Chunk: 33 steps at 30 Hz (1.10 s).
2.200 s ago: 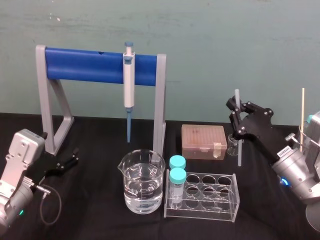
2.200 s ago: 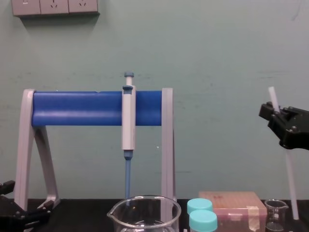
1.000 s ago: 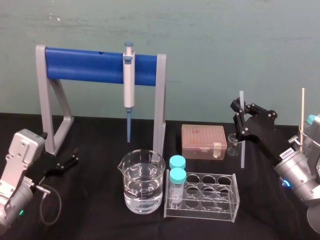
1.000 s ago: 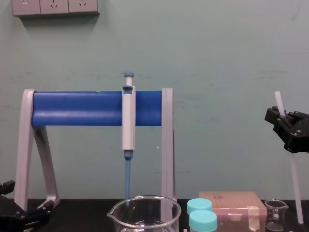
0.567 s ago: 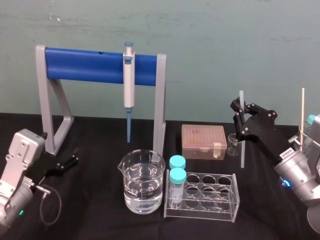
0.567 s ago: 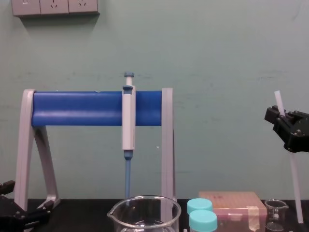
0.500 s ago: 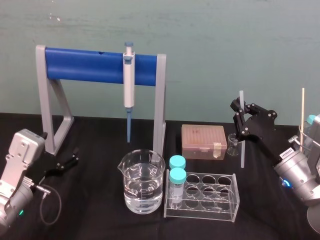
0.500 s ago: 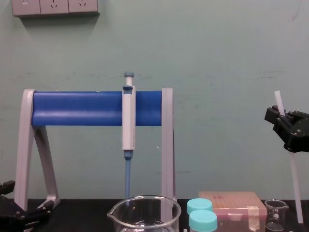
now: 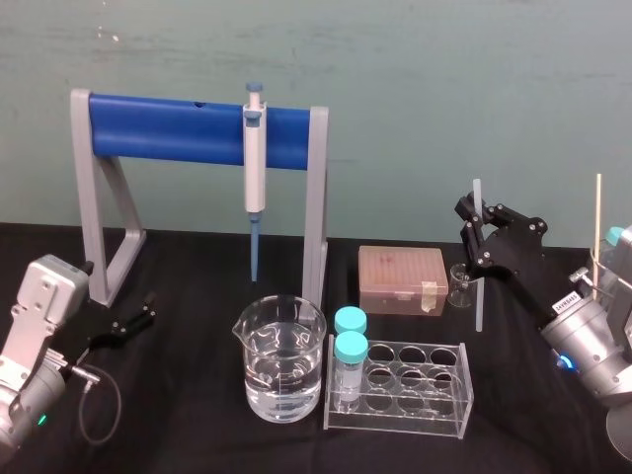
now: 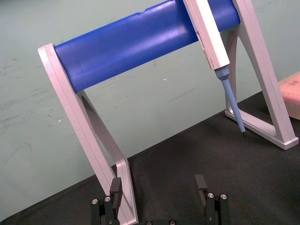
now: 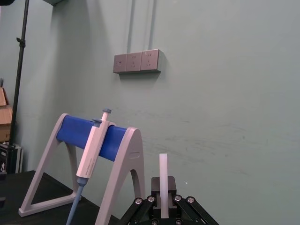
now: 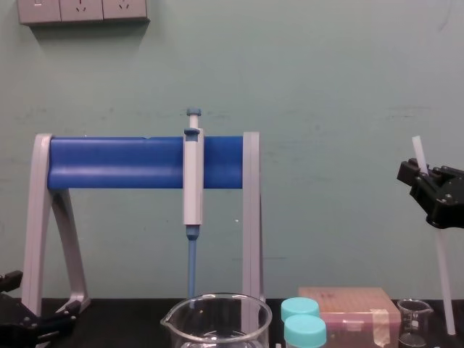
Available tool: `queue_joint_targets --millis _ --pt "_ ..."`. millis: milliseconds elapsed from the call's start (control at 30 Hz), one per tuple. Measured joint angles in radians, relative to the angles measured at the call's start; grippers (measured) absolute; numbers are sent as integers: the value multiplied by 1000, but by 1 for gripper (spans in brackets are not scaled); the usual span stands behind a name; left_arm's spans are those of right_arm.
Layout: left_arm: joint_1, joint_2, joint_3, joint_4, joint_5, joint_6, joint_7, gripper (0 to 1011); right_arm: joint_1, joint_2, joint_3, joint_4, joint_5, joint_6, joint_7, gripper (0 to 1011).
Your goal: Pick up the stirring rod with one hand, then place it down.
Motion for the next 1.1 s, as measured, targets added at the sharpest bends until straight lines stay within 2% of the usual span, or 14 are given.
queue_joint_targets --millis 1100 --pt "0 0 0 0 0 0 0 1000 0 0 0 0 0 0 0 70"
